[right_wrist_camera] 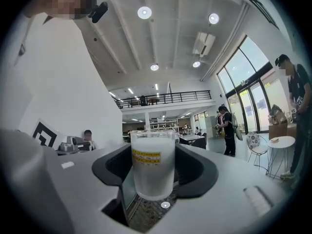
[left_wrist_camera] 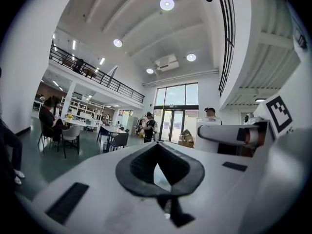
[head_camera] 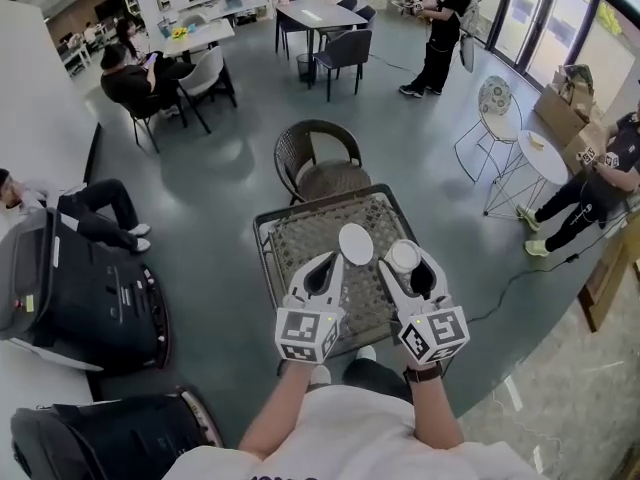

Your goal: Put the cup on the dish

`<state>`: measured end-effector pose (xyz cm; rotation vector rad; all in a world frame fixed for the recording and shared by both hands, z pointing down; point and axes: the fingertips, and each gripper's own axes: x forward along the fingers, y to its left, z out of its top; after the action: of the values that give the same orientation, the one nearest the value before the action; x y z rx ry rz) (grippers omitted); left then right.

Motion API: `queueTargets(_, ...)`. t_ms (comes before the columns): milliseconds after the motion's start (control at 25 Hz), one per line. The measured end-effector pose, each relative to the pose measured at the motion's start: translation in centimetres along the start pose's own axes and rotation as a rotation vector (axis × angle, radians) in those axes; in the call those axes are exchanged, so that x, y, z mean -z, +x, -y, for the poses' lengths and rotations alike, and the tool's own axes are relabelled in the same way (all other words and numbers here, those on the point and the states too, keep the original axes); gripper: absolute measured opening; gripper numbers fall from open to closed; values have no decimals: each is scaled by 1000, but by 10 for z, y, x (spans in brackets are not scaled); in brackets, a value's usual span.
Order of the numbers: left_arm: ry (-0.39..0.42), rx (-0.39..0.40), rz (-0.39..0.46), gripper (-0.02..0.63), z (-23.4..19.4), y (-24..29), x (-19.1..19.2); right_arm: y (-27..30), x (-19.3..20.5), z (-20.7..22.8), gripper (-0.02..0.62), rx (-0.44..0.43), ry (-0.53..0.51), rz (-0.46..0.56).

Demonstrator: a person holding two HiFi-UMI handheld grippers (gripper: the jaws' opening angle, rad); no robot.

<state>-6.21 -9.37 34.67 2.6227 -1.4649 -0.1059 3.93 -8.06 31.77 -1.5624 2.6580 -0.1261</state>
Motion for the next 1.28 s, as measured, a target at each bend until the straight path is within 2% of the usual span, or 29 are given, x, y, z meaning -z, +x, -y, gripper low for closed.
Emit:
queueTargets(280,-29,12,-9,3,-25,50,22,53,27,29,256,-22,-12,-8)
queueTargets(440,-24,46,-60,3,-14,69,42,55,49,44,256,-25,4,-38)
queueTargets(640,-74,67,-112,3,-27,91,70,70,77,59,256,-20,20,-79)
queueTargets(840,-129,53,-153,3,-36,95,92,75,103,69,256,-7,51,-128)
queueTargets(1280,-163,35,-237,3,-38,109,140,89,146,85,256,-11,108,-195)
